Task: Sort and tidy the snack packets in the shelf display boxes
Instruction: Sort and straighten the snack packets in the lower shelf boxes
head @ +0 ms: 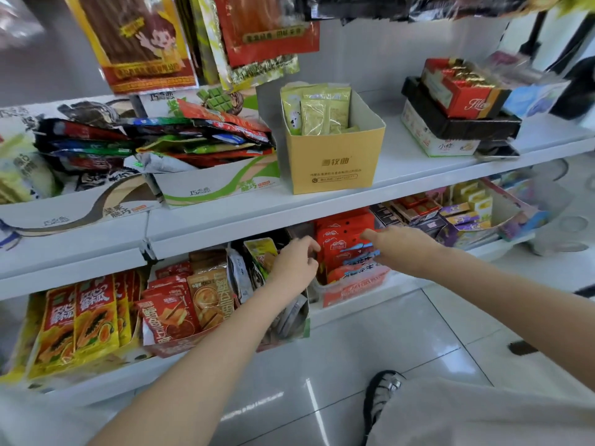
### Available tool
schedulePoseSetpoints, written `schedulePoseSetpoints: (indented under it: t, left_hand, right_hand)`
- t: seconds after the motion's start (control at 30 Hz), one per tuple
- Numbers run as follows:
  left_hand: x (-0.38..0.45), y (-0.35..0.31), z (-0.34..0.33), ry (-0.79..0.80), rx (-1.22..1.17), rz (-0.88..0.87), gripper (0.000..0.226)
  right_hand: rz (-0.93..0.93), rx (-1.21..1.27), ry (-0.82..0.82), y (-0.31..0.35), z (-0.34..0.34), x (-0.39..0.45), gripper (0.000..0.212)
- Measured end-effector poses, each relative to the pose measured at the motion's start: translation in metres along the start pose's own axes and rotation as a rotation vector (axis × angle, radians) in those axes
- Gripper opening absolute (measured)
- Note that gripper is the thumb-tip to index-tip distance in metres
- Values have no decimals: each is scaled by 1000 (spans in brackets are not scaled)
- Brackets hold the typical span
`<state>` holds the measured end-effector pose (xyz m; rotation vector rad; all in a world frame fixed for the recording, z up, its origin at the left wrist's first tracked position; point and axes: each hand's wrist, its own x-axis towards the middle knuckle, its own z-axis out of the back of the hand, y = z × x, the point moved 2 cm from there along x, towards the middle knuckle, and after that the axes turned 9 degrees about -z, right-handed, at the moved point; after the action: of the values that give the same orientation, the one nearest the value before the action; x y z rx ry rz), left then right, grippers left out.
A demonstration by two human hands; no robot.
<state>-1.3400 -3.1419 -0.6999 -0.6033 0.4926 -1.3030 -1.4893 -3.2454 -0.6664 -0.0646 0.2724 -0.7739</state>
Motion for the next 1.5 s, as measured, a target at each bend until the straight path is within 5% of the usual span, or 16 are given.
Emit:
schedulePoseSetpoints:
  t: [0.2, 0.37, 0.53, 0.77, 1.0, 1.2, 1.33, 1.4, 1.5]
  left_hand:
    - [-53, -7, 80, 6, 161, -209, 28]
    - [-78, 2, 162, -160, 209, -236, 25]
    - [-81, 13, 203, -384, 397, -224, 30]
    - [-80, 39, 224, -458, 499, -181, 33]
    - [-73, 50, 225, -407, 427, -170, 31]
    - [-66, 41, 217, -349, 420, -122, 29]
    - [-66, 33, 222, -519, 255, -144, 23]
    - [-67, 23, 228, -597, -38, -158, 21]
    - [-69, 8, 231, -469, -557, -125, 20]
  right_hand:
    - [37, 338, -150, 25, 62, -43, 35]
    - [99, 552, -419, 66, 130, -34, 21]
    - [36, 558, -528, 109, 176, 24, 29]
    - [6, 663, -11, 135, 182, 98, 87]
    - [89, 503, -561, 145, 189, 89, 34]
    - [-22, 938, -717, 131, 201, 66, 19]
    - [-41, 1497, -400, 121, 213, 43, 20]
    - [0, 1488, -237, 123, 207, 27, 19]
    - [88, 1448, -24, 135, 191, 7, 8]
